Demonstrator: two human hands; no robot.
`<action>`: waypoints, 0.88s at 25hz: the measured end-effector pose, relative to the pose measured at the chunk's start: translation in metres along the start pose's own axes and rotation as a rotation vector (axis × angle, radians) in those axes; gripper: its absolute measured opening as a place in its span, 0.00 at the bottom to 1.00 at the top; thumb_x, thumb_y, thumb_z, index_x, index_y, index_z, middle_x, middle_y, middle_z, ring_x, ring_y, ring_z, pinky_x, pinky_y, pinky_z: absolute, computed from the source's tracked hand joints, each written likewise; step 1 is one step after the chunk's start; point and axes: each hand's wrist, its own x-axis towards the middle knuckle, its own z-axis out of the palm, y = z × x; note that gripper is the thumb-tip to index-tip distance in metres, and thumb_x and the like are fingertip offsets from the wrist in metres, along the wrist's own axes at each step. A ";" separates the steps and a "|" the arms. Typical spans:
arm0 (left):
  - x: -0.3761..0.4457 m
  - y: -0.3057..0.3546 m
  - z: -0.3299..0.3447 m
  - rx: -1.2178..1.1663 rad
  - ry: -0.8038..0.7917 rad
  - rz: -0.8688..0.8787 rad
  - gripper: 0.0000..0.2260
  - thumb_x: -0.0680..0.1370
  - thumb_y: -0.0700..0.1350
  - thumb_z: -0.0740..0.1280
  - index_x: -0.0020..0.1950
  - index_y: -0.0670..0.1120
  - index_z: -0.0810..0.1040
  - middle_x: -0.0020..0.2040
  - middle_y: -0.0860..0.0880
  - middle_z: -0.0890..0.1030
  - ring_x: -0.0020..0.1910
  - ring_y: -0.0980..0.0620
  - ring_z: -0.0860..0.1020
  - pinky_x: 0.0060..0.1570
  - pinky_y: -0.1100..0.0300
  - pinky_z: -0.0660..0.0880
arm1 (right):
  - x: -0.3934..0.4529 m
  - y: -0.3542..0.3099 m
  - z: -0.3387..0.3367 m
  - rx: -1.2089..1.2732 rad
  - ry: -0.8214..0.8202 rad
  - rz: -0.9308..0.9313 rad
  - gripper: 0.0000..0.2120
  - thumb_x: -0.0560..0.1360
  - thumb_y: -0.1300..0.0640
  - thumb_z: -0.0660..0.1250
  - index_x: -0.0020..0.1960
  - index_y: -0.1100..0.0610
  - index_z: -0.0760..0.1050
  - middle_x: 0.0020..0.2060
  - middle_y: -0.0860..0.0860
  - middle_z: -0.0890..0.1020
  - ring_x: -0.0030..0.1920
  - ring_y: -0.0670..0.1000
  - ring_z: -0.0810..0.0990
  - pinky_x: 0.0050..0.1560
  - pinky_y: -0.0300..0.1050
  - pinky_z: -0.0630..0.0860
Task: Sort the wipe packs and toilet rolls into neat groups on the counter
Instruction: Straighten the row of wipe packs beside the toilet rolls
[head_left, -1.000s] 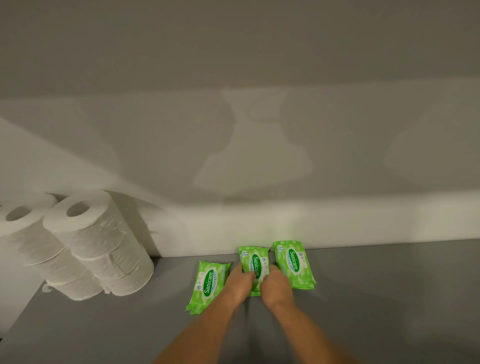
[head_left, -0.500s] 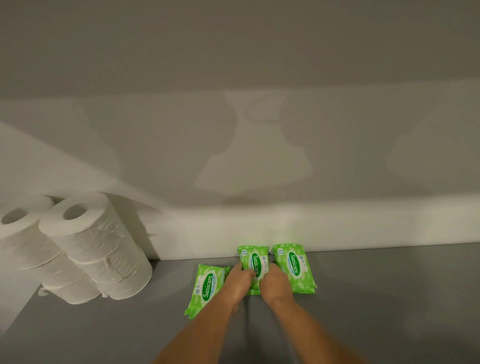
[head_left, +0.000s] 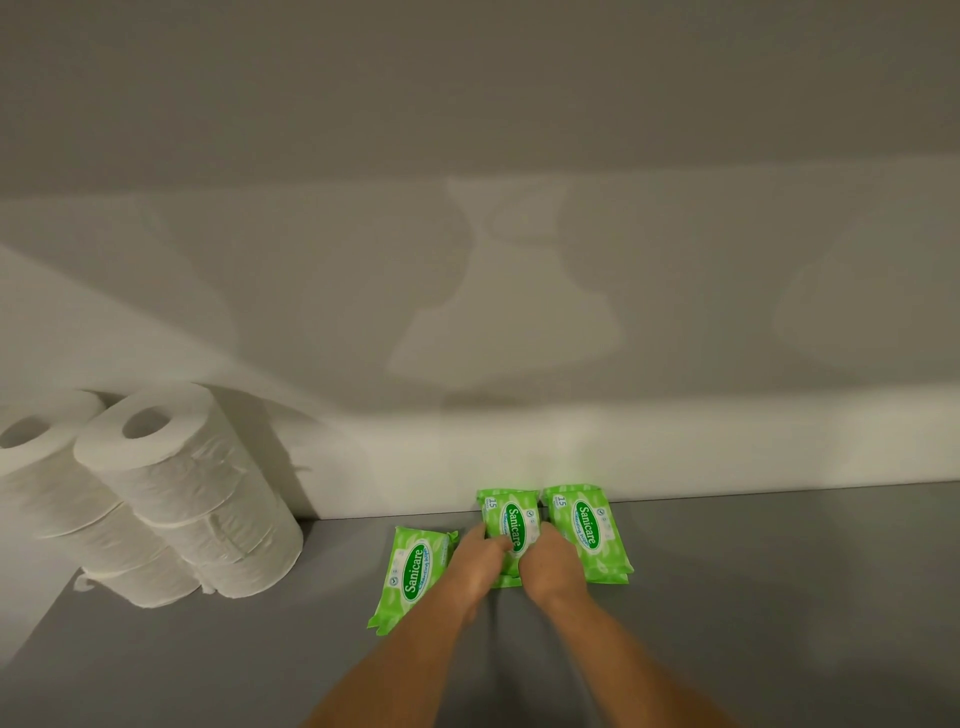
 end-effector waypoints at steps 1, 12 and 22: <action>-0.002 0.001 -0.001 0.016 0.009 0.002 0.10 0.79 0.38 0.64 0.52 0.50 0.82 0.52 0.48 0.85 0.55 0.48 0.83 0.63 0.50 0.78 | 0.000 -0.001 0.000 -0.005 0.003 -0.006 0.12 0.76 0.60 0.63 0.59 0.60 0.75 0.53 0.55 0.83 0.54 0.57 0.82 0.49 0.45 0.75; -0.028 -0.010 -0.061 0.212 0.296 0.196 0.12 0.83 0.41 0.61 0.62 0.47 0.80 0.50 0.54 0.79 0.50 0.54 0.75 0.52 0.64 0.67 | -0.032 -0.026 -0.002 -0.113 0.161 -0.226 0.17 0.79 0.56 0.61 0.66 0.60 0.73 0.61 0.55 0.78 0.62 0.57 0.77 0.59 0.47 0.73; -0.027 -0.060 -0.113 0.414 0.294 0.021 0.11 0.83 0.42 0.60 0.60 0.39 0.79 0.57 0.41 0.83 0.52 0.43 0.80 0.49 0.58 0.72 | -0.074 -0.041 0.074 -0.019 -0.118 -0.093 0.16 0.77 0.48 0.66 0.53 0.61 0.79 0.49 0.57 0.85 0.52 0.57 0.83 0.46 0.43 0.74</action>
